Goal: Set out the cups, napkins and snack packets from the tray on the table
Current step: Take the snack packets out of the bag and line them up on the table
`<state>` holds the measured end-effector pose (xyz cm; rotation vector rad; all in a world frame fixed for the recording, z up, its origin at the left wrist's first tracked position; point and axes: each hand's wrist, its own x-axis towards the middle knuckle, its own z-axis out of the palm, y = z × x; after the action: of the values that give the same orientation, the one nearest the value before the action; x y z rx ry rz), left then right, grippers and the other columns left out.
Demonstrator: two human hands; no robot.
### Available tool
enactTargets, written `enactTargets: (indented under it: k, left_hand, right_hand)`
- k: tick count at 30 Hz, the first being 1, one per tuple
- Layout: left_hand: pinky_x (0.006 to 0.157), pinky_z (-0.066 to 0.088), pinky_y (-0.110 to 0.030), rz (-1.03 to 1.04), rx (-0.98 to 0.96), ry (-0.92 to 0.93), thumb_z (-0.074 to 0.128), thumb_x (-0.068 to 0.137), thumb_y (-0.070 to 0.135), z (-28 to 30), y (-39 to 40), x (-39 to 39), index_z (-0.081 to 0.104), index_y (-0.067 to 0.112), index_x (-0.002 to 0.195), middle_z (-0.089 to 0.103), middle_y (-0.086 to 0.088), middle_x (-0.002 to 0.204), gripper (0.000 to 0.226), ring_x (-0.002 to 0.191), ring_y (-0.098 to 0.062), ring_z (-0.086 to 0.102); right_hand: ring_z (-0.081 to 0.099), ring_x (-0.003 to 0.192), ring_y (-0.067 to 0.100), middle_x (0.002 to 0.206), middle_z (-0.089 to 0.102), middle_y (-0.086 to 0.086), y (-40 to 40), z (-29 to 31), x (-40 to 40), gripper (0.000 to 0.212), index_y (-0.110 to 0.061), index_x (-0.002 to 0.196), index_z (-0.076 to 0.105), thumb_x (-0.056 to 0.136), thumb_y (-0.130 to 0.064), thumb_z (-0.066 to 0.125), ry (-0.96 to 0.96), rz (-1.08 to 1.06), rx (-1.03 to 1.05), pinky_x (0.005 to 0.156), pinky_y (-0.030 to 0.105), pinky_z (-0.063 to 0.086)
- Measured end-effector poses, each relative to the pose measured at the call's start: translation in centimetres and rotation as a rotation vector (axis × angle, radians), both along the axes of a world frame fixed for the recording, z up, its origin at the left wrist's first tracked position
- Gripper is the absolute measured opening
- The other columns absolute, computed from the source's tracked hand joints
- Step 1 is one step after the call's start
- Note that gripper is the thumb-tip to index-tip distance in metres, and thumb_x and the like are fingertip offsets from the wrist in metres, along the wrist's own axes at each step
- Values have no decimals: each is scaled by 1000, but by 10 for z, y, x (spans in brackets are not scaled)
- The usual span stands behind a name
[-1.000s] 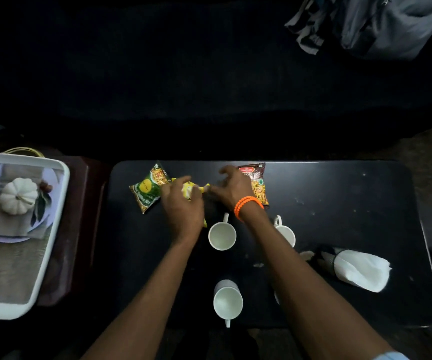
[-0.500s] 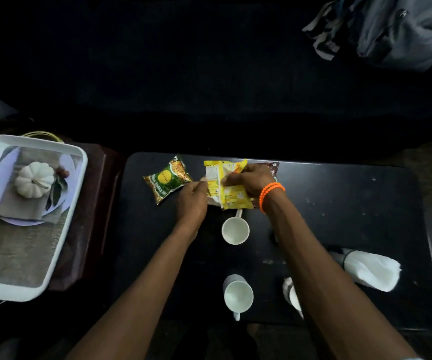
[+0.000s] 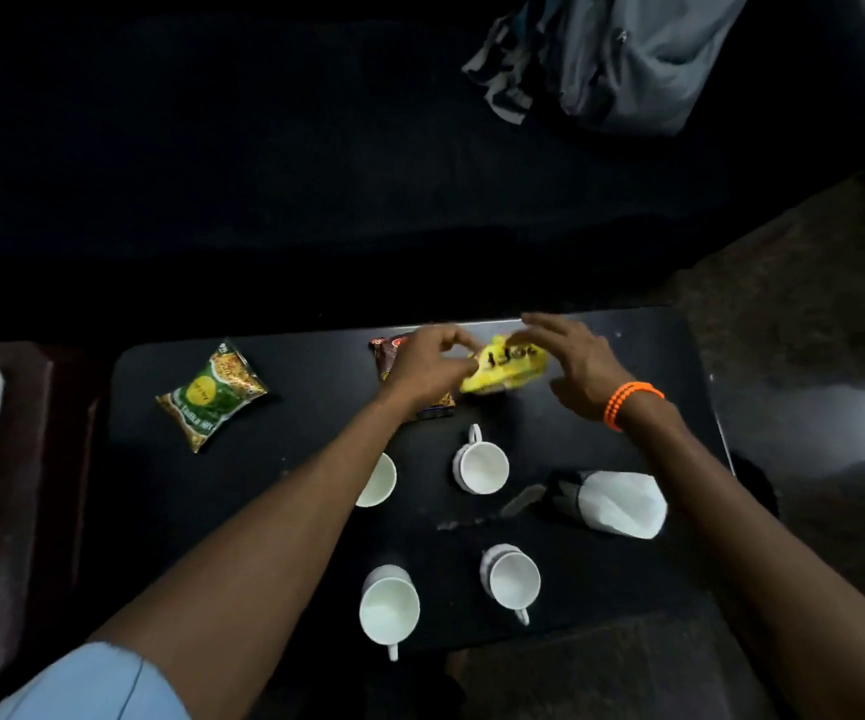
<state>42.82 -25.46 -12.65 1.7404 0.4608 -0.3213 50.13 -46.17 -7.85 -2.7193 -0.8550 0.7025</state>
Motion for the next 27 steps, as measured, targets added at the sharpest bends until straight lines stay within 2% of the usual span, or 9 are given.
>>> enactTargets:
  k: [2,5,8,10,13,15,17,23,27]
  left_hand:
    - [86,50,-28,-142,169,9,71,78,7,-16,-6,-10,79,25,97,71,3,108,27,102,-17,64]
    - [80,47,-25,-119,241,-20,66,79,5,-29,-19,-13,78,24,99,66,6,103,30,96,-20,64]
    - [82,50,-30,-94,321,-77,68,83,7,-31,-31,-2,77,17,104,71,-6,108,26,97,-24,65]
    - [90,54,-33,-137,339,-24,71,86,14,-32,-44,10,75,15,113,72,-12,116,27,105,-28,67]
    - [92,56,-36,-274,355,191,78,86,33,-36,-64,25,68,12,128,68,-14,130,48,115,-33,67]
    - [82,58,-40,-326,315,285,83,83,40,-40,-69,31,72,7,116,73,-16,121,48,107,-35,70]
    - [84,63,-45,-278,204,333,86,81,35,-44,-71,33,74,5,106,75,-16,111,41,101,-34,72]
    - [93,60,-38,-210,263,210,76,85,7,-50,-73,39,78,16,107,77,-9,113,24,105,-27,72]
    - [89,57,-39,-195,396,60,63,90,5,-41,-60,53,75,22,112,75,-10,114,31,106,-31,69]
  right_hand:
    - [42,142,31,154,47,5,-29,-16,-2,71,-26,135,62,75,11,60,85,-106,-125,106,50,41]
    - [65,111,31,128,68,14,-51,-36,-3,44,-16,120,70,80,2,64,116,-663,121,92,32,52]
    - [69,96,31,119,69,15,-45,-53,3,52,-19,129,61,82,-28,81,317,-949,88,82,39,60]
    - [68,103,37,126,64,17,-39,-62,5,71,-21,138,54,77,-37,86,397,-890,-1,81,47,62]
    - [70,96,29,125,68,14,-32,-72,9,66,-18,131,60,75,-42,86,337,-734,-28,74,36,61]
    - [71,85,28,113,71,14,-26,-75,11,54,-13,116,67,76,-46,83,286,-675,-59,71,37,62]
    - [71,88,32,104,73,15,-23,-80,14,48,-8,104,69,79,-47,80,245,-656,-93,79,45,62]
    - [69,90,31,100,74,17,-15,-86,23,33,-7,101,71,85,-36,75,237,-734,-45,71,31,49]
    - [64,113,28,125,66,8,-26,-68,20,56,-21,130,60,80,-39,79,54,-603,83,96,40,50]
